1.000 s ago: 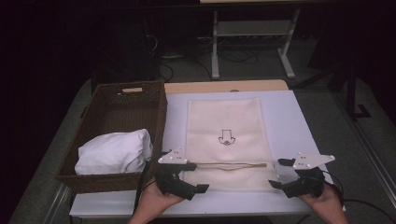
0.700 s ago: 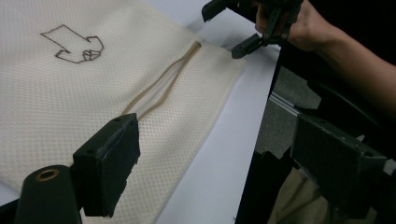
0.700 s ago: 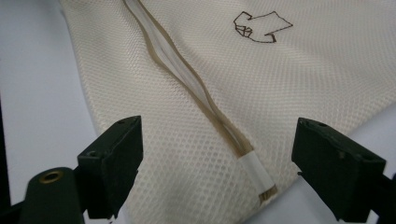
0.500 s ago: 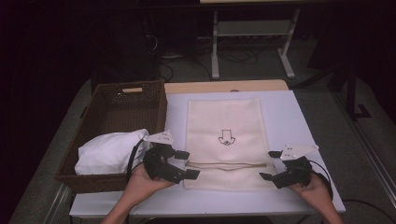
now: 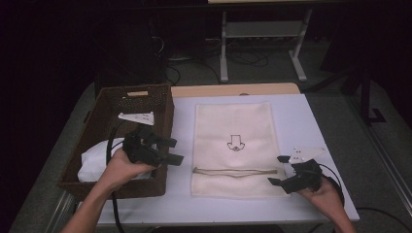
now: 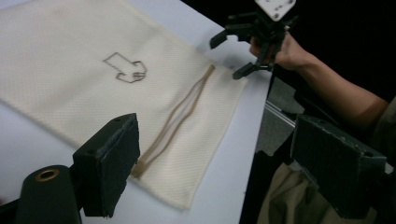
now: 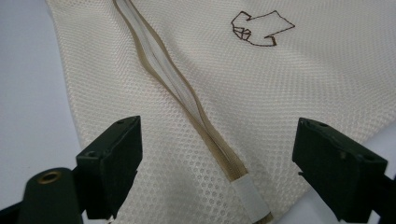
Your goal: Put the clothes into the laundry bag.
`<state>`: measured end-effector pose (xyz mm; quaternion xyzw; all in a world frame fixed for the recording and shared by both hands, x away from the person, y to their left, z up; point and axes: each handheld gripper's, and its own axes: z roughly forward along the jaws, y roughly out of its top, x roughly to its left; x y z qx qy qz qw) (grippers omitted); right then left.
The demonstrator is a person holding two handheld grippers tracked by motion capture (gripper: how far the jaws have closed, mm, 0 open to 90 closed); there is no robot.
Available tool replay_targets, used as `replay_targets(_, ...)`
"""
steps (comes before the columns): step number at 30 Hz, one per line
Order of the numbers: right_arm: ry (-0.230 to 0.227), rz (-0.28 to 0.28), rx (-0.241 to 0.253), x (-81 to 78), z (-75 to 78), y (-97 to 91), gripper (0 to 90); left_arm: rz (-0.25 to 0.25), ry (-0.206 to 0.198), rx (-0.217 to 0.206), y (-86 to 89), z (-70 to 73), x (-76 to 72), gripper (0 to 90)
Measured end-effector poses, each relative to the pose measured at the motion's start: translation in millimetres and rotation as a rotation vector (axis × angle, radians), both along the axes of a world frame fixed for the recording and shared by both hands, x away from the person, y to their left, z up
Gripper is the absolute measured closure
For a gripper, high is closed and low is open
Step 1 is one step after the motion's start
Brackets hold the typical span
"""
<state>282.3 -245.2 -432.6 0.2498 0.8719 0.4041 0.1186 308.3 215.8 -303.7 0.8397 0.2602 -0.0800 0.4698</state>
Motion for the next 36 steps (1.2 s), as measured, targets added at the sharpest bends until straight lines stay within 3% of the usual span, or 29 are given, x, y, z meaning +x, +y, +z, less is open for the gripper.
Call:
replay_targets(7,0.004,0.003,-0.004,-0.9,0.0,-0.1,15.1,0.032,-0.015,0.044,25.6,5.8,8.8,15.0)
replay_targets(11,0.000,0.004,-0.002,-1.4,0.4,-0.4,15.1,0.080,-0.047,0.105,44.1,11.7,12.2,15.0)
replay_targets(15,0.002,0.012,-0.010,-1.5,-0.3,1.6,15.1,0.141,-0.061,0.140,69.9,16.4,16.4,14.9)
replay_targets(17,0.001,0.016,-0.012,-1.3,-0.7,2.1,15.1,0.151,-0.067,0.155,74.8,16.3,17.4,14.9)
replay_targets(22,0.002,0.016,-0.010,-1.1,-0.8,2.2,15.1,0.213,-0.089,0.256,94.7,11.9,21.0,14.9)
replay_targets(27,0.006,0.012,-0.013,-1.0,-1.4,2.5,15.1,0.242,-0.107,0.348,109.8,3.2,19.1,14.7)
replay_targets(30,0.007,0.018,-0.019,-1.2,-1.9,3.5,15.1,0.274,-0.106,0.433,125.6,-4.6,18.7,14.2)
replay_targets(33,0.006,0.019,-0.019,-1.2,-1.8,3.4,15.1,0.279,-0.120,0.456,133.4,-7.5,17.1,14.2)
replay_targets(34,0.005,0.018,-0.016,-0.8,-1.7,3.0,15.1,0.278,-0.106,0.463,137.0,-9.4,17.1,14.2)
replay_targets(35,0.009,0.010,-0.010,-0.2,-1.4,2.0,15.1,0.275,-0.109,0.485,139.3,-11.6,16.7,14.2)
replay_targets(36,0.010,0.011,-0.009,0.3,-1.5,1.6,15.1,0.272,-0.114,0.532,141.3,-16.8,15.9,14.2)
